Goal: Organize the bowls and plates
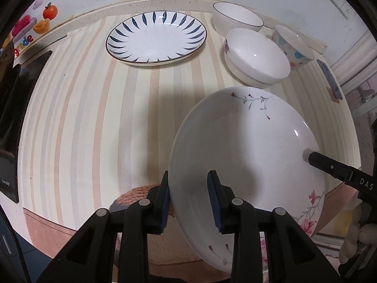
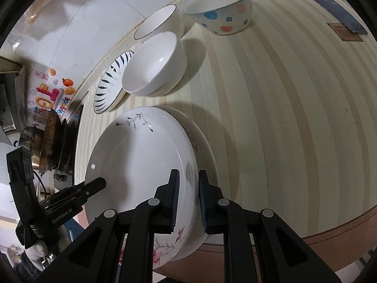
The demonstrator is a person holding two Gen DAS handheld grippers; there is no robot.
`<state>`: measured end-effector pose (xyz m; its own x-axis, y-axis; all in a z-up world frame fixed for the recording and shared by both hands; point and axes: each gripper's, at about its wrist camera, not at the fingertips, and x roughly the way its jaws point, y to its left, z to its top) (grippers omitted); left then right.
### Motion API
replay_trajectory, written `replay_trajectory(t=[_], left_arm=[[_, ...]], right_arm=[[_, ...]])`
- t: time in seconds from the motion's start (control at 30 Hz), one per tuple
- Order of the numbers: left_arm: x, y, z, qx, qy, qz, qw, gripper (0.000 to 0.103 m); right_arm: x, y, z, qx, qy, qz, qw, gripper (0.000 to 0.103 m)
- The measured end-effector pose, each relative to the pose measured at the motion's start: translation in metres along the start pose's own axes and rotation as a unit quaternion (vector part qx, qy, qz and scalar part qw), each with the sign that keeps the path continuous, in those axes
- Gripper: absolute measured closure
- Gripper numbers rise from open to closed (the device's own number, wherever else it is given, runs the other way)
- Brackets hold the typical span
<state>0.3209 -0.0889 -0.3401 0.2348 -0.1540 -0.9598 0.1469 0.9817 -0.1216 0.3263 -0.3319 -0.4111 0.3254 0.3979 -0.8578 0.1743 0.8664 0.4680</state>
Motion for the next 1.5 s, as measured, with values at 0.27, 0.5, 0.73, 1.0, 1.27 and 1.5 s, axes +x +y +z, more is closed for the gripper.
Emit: replay_trajectory(t=[0.27,0.5,0.73,1.0,1.27,1.5], left_arm=[[0.013,0.004,0.002,-0.005,0.024,0.002,0.9997,0.076],[0.020,-0.002,-0.002,-0.008,0.035,0.015,0.9992,0.076],[0.024,-0.003,0.000,-0.010,0.041,0.012,0.9990,0.076],[0.016,0.000,0.009,0.000,0.044,0.004,0.9990,0.076],[-0.035,0.033,0.042,-0.006,0.000,-0.022,0.9997,0.075],[-0.052,0.090,0.108,-0.038,-0.043,-0.039,0.9976,0.071]], right_arm=[[0.012,0.005,0.002,-0.003,0.011,-0.010,1.000,0.085],[0.015,0.007,0.003,-0.020,0.020,-0.013,1.000,0.086],[0.014,0.011,0.007,-0.020,0.044,-0.028,0.998,0.083],[0.013,0.008,0.015,0.012,0.083,-0.029,0.996,0.082],[-0.014,0.022,0.030,0.026,0.074,-0.044,0.996,0.076],[-0.033,0.097,0.097,0.018,0.021,0.018,0.999,0.058]])
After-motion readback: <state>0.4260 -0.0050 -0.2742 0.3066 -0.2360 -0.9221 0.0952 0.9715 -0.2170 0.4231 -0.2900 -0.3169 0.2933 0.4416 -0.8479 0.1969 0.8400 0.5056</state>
